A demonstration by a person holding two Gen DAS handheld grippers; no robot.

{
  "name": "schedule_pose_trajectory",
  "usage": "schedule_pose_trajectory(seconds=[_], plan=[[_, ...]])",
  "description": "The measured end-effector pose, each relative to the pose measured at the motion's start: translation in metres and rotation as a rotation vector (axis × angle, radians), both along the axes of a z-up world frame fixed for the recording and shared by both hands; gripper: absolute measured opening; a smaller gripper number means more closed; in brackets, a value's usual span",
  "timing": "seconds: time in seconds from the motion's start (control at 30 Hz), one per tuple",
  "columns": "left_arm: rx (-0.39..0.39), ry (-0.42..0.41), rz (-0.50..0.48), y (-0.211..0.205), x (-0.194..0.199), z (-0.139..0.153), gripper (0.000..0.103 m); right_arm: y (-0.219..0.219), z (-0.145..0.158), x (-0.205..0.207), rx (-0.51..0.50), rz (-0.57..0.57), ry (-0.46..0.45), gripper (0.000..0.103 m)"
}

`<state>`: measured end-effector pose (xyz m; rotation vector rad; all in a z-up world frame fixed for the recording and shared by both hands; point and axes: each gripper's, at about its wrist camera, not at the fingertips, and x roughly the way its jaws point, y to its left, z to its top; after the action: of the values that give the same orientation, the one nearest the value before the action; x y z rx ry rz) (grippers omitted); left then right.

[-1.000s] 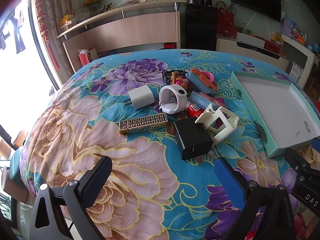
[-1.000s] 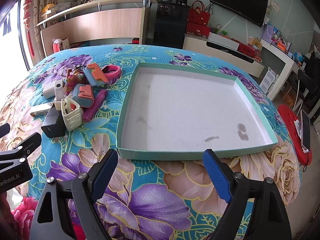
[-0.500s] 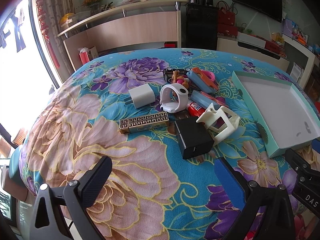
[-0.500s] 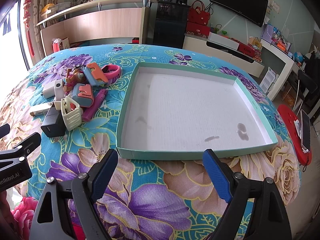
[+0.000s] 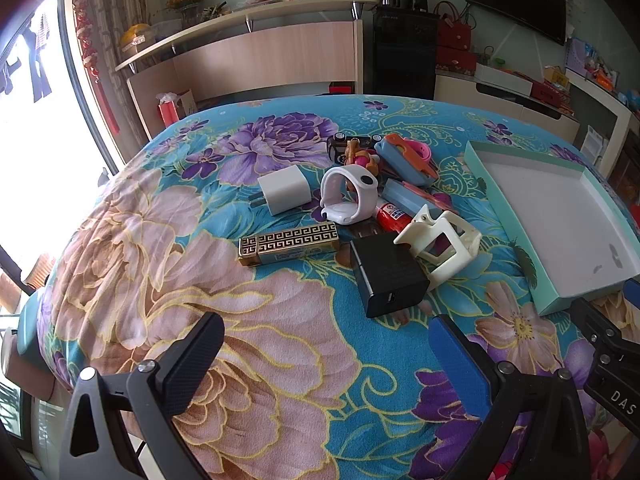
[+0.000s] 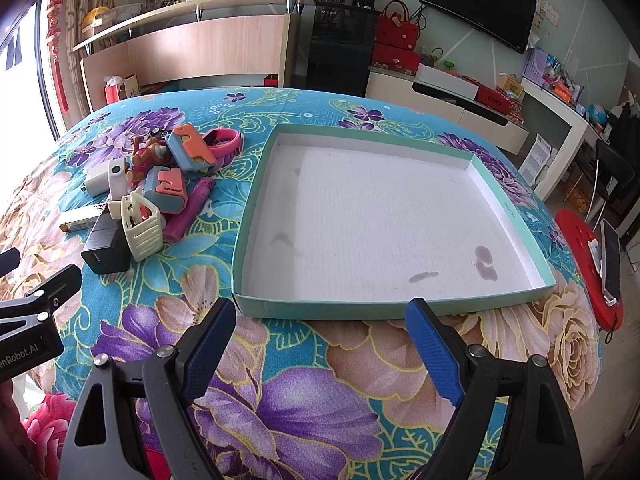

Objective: Organize rigid objects

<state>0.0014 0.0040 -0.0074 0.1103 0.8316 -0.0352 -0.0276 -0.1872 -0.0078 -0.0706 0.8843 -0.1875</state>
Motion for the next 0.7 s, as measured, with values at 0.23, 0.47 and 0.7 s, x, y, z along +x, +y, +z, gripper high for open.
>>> schedule_pose_trajectory(seconds=[0.23, 0.47, 0.7], plan=[[0.029, -0.066, 0.004, 0.001, 0.0, 0.0, 0.103, -0.002, -0.003, 0.0, 0.007, -0.001, 0.005, 0.087], [-0.073, -0.061, 0.042, 0.022, 0.001, 0.012, 0.103, 0.002, 0.001, 0.001, 0.004, 0.02, -0.001, 0.087], [-0.089, -0.014, 0.091, 0.048, 0.018, 0.019, 0.103, 0.021, 0.014, 0.011, 0.046, 0.11, -0.017, 0.087]])
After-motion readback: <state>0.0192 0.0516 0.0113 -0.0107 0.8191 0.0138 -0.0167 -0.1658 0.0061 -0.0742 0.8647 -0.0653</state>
